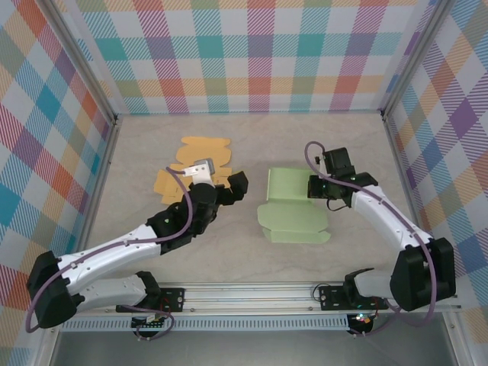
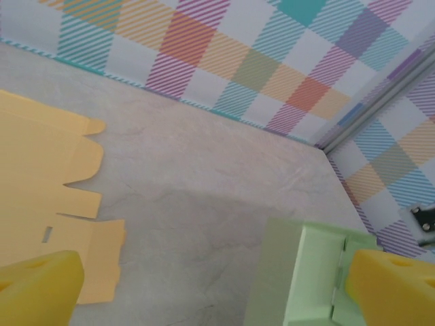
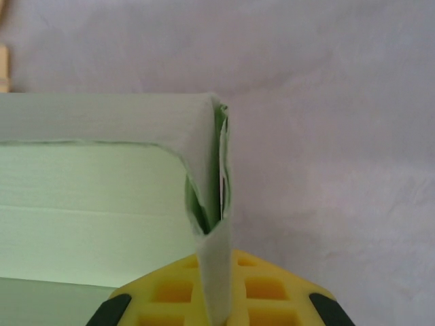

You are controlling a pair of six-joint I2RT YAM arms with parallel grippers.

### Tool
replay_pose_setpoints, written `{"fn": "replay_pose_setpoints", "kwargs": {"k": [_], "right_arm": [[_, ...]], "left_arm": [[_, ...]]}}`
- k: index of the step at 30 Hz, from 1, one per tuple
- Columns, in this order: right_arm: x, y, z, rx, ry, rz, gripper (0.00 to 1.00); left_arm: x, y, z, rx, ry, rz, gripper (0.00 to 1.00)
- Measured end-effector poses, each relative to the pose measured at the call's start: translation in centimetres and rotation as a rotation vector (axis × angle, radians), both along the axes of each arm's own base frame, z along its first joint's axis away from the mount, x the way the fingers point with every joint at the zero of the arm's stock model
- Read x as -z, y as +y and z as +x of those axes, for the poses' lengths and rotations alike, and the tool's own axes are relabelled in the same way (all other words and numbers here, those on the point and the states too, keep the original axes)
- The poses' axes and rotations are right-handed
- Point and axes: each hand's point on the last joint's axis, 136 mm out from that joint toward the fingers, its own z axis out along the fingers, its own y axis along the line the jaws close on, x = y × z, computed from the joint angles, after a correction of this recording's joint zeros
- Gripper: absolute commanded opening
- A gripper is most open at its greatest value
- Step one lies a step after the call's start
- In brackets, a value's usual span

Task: Fold the paper box

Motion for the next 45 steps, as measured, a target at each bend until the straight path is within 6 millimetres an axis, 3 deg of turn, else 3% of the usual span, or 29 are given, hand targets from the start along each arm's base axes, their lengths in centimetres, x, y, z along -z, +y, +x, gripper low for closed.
{"fn": "replay_pose_setpoints", "kwargs": {"k": [5, 15, 25, 41, 43, 45], "right_arm": [[2.3, -0.2, -2.0, -0.012, 0.171, -0.033, 0.0], [7.4, 1.0, -2.3, -0.061, 0.411, -0.168, 0.0], [10.2, 1.8, 0.6, -0.066, 0.462, -0.394, 0.0], [10.9, 1.8, 1.2, -0.077, 0.501, -0.865, 0.0], [10.8, 1.7, 1.2, -0.078, 0.498, -0.872, 0.09], [10.7, 1.7, 1.2, -0.074, 0.494, -0.867, 0.27]], "left_arm": [[1.1, 2.3, 0.1, -0.049, 0.024, 0.005, 1.0], [2.4, 3.5, 0.5, -0.077, 0.063, 0.02, 1.0], [3.7, 4.1, 0.6, -0.08, 0.086, 0.034, 1.0], [3.7, 5.5, 0.2, -0.114, 0.072, 0.035, 1.0], [3.8, 5.5, 0.2, -0.116, 0.074, 0.044, 1.0], [4.1, 5.6, 0.2, -0.118, 0.079, 0.059, 1.0]]}}
